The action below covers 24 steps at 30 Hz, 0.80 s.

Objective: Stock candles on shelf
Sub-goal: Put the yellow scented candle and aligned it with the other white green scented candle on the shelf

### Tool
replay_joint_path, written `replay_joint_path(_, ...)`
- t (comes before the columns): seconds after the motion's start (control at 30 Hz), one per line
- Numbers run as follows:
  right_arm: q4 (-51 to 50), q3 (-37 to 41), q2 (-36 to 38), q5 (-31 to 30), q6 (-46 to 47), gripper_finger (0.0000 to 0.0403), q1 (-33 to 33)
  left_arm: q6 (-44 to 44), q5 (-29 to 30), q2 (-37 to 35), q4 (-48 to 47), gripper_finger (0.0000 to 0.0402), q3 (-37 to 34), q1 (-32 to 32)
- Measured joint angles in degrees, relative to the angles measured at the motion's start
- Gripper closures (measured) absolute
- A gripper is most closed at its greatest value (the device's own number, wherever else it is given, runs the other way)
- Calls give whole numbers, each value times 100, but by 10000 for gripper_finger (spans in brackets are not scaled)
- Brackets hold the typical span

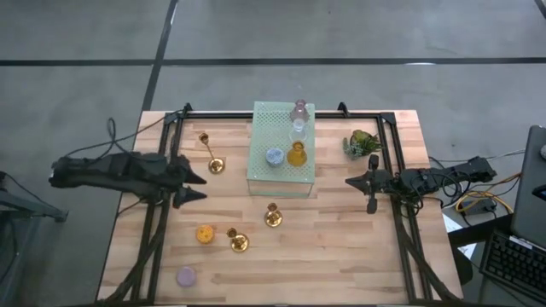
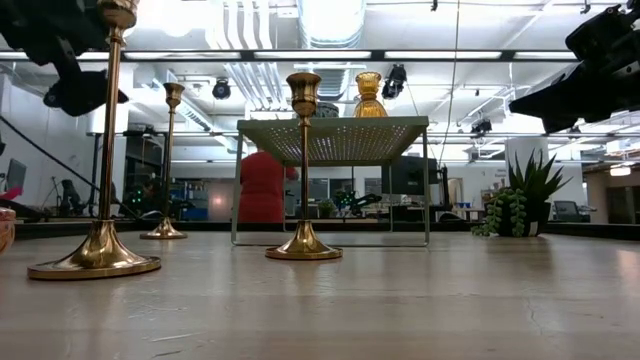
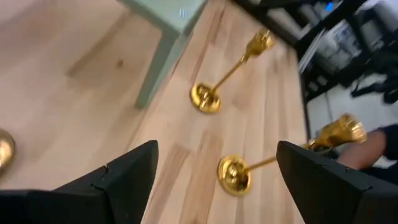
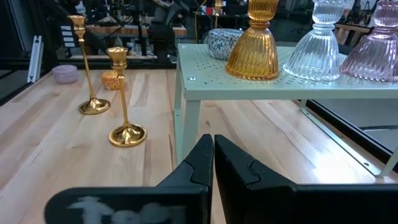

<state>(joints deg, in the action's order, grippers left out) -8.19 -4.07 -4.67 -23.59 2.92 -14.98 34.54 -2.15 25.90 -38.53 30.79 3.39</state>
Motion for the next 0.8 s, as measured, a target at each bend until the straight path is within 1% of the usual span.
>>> replay_joint_path(0.17,1,-1,0,0,-8,394,0,58,9,585,-4,72,19,276)
replay_joint_path(0.3,1,-1,0,0,-1,394,0,276,13,921,-61,72,86,528)
replay_joint_path(0.43,1,-1,0,0,0,394,0,522,56,1262,-61,72,208,921)
replay_joint_path(0.57,-2,-1,0,0,2,394,0,796,255,1592,-95,72,382,1355)
replay_joint_path(0.8,0,-1,0,0,-3,394,0,1503,377,2233,-204,72,511,2092)
